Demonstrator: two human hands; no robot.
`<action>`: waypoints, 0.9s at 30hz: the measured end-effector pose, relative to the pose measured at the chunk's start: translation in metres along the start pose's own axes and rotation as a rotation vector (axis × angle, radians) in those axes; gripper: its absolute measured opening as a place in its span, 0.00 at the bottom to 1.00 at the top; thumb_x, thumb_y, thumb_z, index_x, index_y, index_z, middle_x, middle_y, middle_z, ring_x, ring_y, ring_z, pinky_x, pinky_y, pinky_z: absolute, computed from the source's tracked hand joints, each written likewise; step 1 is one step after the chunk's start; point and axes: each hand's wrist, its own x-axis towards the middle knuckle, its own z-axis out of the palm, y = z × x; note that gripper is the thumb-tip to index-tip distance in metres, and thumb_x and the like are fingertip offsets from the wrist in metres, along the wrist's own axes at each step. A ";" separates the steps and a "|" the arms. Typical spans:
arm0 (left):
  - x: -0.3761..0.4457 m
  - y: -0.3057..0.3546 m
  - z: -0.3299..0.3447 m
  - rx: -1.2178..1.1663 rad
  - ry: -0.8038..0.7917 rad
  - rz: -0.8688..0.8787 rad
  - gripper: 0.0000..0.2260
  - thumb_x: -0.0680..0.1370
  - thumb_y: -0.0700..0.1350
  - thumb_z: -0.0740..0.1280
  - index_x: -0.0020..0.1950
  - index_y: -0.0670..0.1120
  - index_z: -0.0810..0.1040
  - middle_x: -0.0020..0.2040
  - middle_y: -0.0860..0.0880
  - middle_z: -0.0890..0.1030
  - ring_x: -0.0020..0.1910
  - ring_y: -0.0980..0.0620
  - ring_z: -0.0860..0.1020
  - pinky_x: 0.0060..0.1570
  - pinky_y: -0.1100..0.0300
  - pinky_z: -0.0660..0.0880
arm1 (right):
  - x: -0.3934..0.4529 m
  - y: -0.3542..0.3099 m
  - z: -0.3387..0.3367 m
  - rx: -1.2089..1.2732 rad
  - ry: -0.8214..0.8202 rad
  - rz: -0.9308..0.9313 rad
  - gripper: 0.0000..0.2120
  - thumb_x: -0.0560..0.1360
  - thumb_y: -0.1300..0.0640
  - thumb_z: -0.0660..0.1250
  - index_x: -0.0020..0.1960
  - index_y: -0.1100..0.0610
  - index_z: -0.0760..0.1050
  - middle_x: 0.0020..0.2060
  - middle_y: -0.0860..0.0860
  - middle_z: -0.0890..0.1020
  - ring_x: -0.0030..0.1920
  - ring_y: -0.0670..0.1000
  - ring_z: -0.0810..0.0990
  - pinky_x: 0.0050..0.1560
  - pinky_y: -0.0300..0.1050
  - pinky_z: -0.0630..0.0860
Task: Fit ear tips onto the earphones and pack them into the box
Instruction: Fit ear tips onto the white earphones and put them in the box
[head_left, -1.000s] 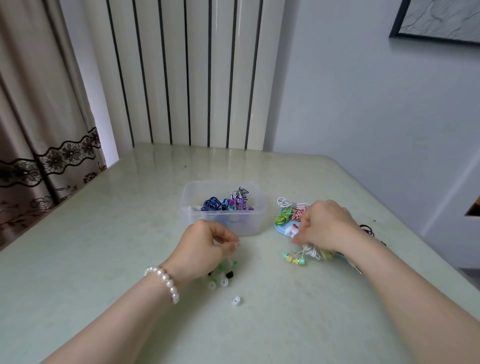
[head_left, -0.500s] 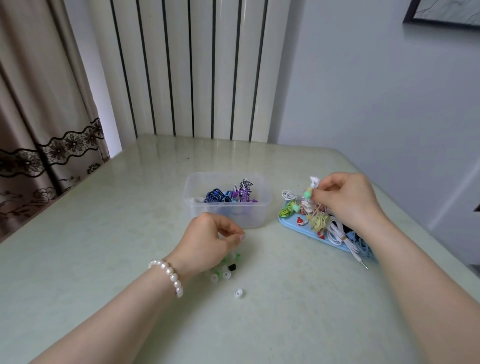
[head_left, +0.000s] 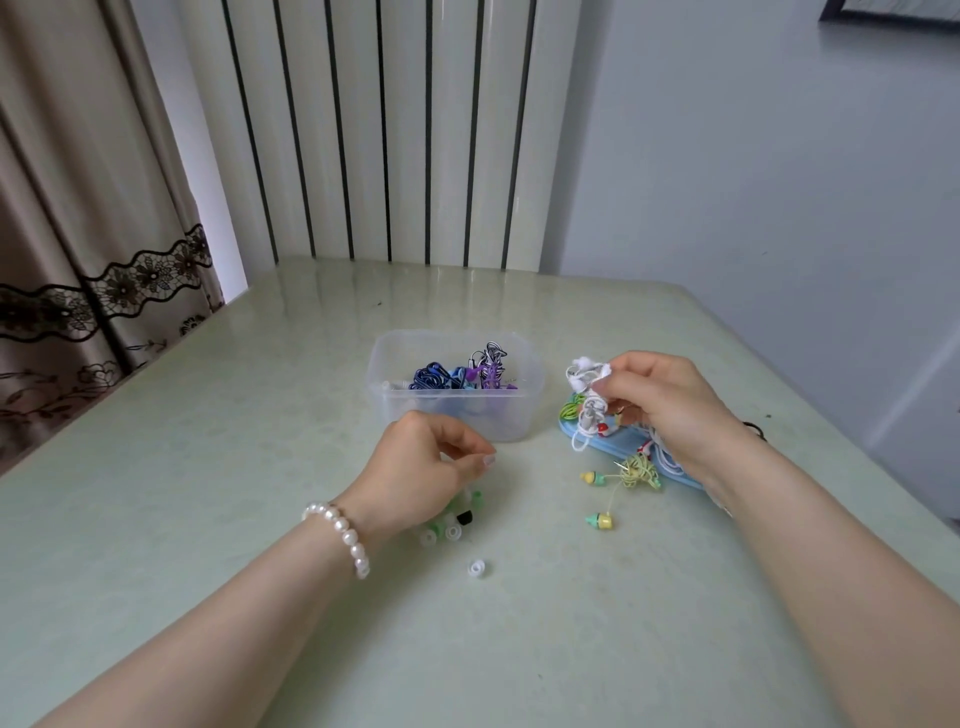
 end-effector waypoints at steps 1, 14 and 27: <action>0.000 0.001 0.000 -0.046 -0.002 -0.013 0.06 0.71 0.42 0.72 0.35 0.52 0.81 0.32 0.55 0.81 0.30 0.60 0.76 0.32 0.70 0.70 | -0.002 -0.001 0.003 0.050 -0.078 0.015 0.09 0.71 0.67 0.64 0.33 0.58 0.75 0.28 0.54 0.79 0.34 0.52 0.75 0.35 0.42 0.68; 0.007 0.004 -0.024 -0.313 0.057 -0.081 0.05 0.72 0.37 0.71 0.37 0.44 0.81 0.39 0.44 0.83 0.35 0.56 0.76 0.39 0.68 0.72 | -0.009 -0.005 0.041 0.208 -0.524 0.291 0.06 0.66 0.70 0.66 0.39 0.61 0.73 0.24 0.54 0.71 0.23 0.47 0.69 0.25 0.37 0.68; 0.007 0.003 -0.028 -0.230 0.009 -0.101 0.03 0.71 0.37 0.72 0.39 0.44 0.82 0.37 0.44 0.81 0.39 0.51 0.75 0.45 0.59 0.72 | -0.017 0.009 0.038 0.281 -0.536 0.212 0.10 0.66 0.66 0.64 0.47 0.62 0.79 0.32 0.56 0.82 0.31 0.52 0.82 0.35 0.38 0.79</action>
